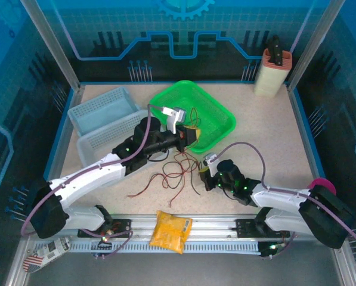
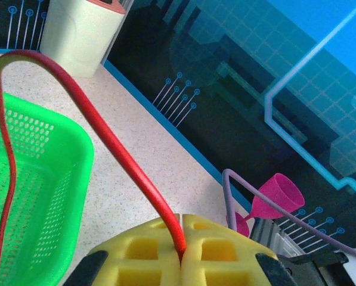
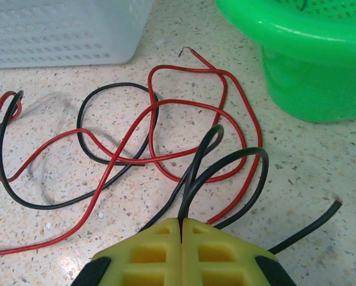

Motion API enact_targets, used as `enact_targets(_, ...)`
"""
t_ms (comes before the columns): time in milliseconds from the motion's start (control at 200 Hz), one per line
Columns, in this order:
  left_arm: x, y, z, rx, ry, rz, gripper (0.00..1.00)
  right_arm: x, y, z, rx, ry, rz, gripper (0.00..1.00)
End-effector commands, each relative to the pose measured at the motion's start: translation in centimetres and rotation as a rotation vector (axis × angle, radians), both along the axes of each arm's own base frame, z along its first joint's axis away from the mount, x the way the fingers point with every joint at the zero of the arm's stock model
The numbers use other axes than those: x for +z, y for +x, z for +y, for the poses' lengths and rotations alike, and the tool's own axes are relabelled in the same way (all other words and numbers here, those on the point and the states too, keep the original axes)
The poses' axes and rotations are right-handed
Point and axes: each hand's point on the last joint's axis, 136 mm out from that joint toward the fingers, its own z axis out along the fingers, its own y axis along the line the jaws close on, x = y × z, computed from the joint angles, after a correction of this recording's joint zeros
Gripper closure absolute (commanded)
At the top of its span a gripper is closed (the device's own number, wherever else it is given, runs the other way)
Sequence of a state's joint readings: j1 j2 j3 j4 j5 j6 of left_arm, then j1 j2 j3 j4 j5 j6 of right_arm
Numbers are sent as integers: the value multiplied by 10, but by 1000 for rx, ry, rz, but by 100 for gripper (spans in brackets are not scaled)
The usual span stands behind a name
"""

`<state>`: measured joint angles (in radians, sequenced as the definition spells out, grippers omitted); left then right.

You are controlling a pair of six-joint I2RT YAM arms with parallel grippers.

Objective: Untangle the cables

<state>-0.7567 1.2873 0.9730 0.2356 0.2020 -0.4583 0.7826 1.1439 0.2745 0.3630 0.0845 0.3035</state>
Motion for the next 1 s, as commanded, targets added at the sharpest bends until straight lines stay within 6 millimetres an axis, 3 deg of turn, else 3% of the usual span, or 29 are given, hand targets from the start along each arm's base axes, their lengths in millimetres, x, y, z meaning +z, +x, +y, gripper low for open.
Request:
enact_targets(0, 33, -3, 6, 17, -36, -63, 100, -3, -5, -5, -4, 15, 34, 100)
enact_targets(200, 69, 1, 32, 34, -162, -70, 100, -7, -4, -9, -15, 20, 51, 100)
enact_targets(285, 81, 11, 58, 71, -193, -53, 100, -8, -3, -8, -16, 17, 58, 100)
enact_targets(405, 82, 36, 111, 260, -112, -59, 100, -9, -3, -5, -2, 12, 70, 100)
enact_targets(560, 72, 78, 200, 565, -12, -22, 100, -9, -3, -3, 5, 9, 76, 100)
enact_targets(720, 45, 122, 282, 837, 102, 48, 100, -7, -2, 0, 12, 13, 76, 100)
enact_targets(885, 18, 170, 335, 871, 8, 53, 100, -7, -3, 1, 23, 10, 80, 100)
enact_targets(996, -11, 202, 358, 844, 7, 120, 100, -4, -3, 0, 22, 12, 76, 100)
